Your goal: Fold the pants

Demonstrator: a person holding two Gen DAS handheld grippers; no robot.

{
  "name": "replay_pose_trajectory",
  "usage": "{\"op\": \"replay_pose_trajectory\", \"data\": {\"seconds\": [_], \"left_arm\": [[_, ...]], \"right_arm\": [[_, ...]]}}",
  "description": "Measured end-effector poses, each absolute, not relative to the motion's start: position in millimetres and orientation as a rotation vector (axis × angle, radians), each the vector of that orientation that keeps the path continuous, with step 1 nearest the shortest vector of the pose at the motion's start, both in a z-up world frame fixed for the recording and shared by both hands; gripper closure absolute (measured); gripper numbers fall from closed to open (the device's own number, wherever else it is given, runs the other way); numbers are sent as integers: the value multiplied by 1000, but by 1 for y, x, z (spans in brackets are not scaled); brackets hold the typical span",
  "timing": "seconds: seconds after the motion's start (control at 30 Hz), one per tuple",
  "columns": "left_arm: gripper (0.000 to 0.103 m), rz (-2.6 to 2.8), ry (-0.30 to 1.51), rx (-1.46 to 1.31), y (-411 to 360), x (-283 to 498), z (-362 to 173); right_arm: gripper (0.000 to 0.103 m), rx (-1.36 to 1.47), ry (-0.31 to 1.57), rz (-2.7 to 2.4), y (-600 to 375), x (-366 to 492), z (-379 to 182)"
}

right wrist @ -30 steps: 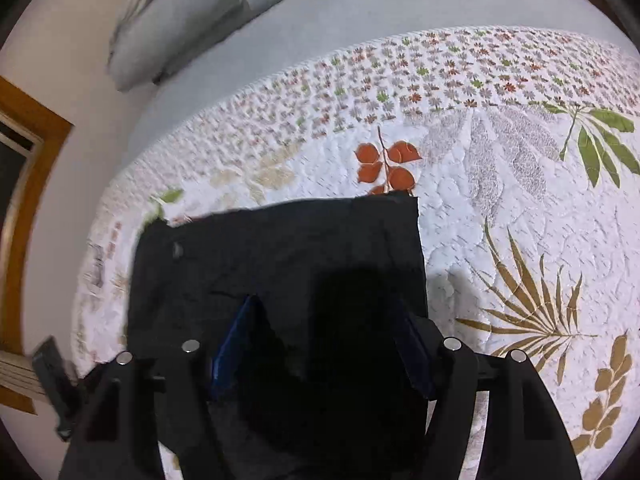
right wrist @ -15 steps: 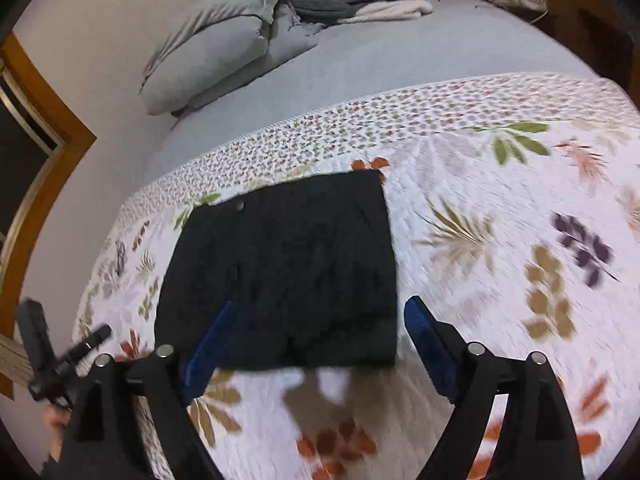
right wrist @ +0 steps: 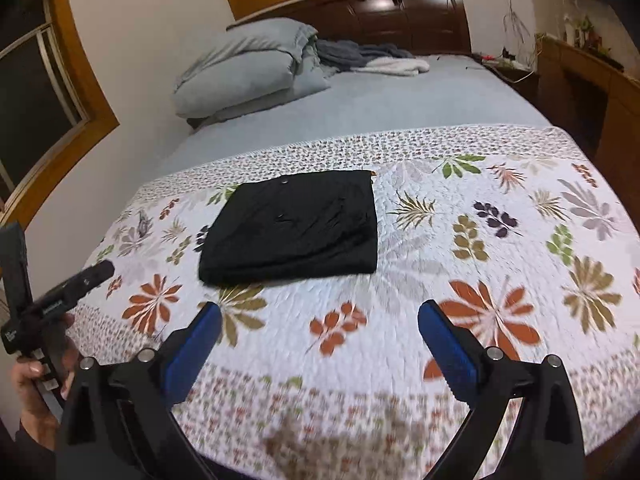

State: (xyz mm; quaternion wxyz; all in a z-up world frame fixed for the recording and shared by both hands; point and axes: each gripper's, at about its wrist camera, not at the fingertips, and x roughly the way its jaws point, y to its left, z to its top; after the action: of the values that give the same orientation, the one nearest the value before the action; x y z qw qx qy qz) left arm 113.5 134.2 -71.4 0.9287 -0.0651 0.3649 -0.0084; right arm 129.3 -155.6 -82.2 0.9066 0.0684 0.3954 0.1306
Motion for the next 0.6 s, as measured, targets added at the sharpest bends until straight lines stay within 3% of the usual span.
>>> {"op": "replay_pose_trajectory", "data": {"seconds": [0.6], "left_arm": [[3,38,701,-50,97,-16,-15]], "right_arm": [[4,-40,717,199,-128,10,-19]]}}
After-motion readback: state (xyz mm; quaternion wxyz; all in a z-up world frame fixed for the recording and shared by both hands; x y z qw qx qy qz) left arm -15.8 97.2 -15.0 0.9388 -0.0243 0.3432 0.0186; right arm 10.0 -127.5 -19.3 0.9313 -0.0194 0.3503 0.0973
